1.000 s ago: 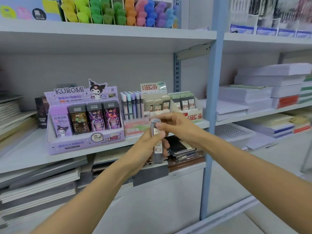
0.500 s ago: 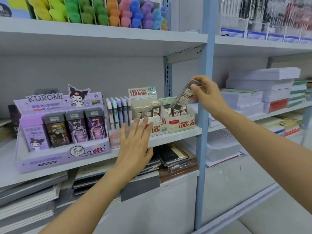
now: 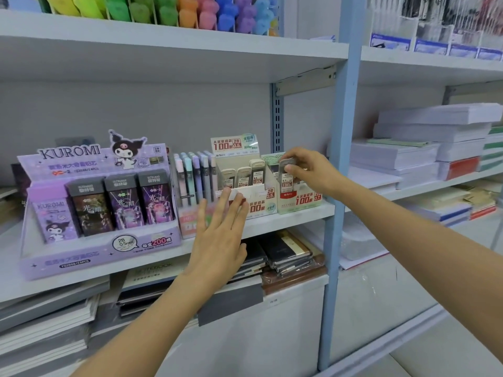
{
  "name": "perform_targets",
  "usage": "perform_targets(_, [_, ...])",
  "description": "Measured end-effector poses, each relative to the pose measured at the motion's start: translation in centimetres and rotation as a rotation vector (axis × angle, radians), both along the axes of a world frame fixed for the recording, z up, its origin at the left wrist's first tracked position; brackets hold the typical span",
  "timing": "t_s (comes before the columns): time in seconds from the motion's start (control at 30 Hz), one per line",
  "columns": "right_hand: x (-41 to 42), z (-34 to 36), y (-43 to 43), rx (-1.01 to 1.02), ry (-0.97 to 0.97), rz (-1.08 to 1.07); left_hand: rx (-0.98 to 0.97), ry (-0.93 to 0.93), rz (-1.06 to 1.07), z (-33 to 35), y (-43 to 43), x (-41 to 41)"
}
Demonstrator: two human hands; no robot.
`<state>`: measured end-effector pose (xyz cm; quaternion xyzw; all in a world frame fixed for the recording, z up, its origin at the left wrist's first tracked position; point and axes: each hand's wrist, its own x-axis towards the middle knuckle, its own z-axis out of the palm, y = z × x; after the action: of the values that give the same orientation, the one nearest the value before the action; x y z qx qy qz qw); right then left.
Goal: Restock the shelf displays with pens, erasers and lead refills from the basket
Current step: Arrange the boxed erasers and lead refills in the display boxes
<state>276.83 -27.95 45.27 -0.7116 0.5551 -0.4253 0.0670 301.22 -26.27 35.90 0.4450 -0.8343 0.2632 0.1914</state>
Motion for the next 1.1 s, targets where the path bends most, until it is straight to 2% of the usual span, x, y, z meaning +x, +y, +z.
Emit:
perform_targets(0.2, [1.0,-1.5,-0.3,-0.123,-0.005,-0.116,0.012,-0.015,-0.020,0.1,0.1,0.3])
perform_targets(0.37, [1.4,-2.4,1.1,-0.010,0.103,-0.140,0.001,0.244,-0.283,-0.2,1.9,1.8])
perform_targets(0.53, [3.6,-4.9,4.6,-0.412,0.088,-0.137,-0.076,0.353,-0.349,-4.8,3.8,6.1])
perform_targets(0.6, [6.1,-7.3,5.6,-0.413,0.092,0.004,-0.062,0.349,-0.323,-8.0,4.6,8.1])
perform_targets(0.7, [11.5,-13.4,6.1,-0.143,0.174,0.307,0.076,0.308,-0.237,-14.3,6.0,11.3])
perform_targets(0.83, [18.2,-24.7,5.6,0.391,0.374,0.540,0.428,0.281,-0.033,-24.6,9.0,15.7])
perform_targets(0.97, [21.1,-36.7,6.2,0.851,0.614,0.640,0.778,0.260,0.194,-33.6,12.7,18.9])
perform_targets(1.1, [20.2,-46.7,8.8,1.124,0.703,0.617,0.992,0.251,0.286,-39.4,15.1,20.2])
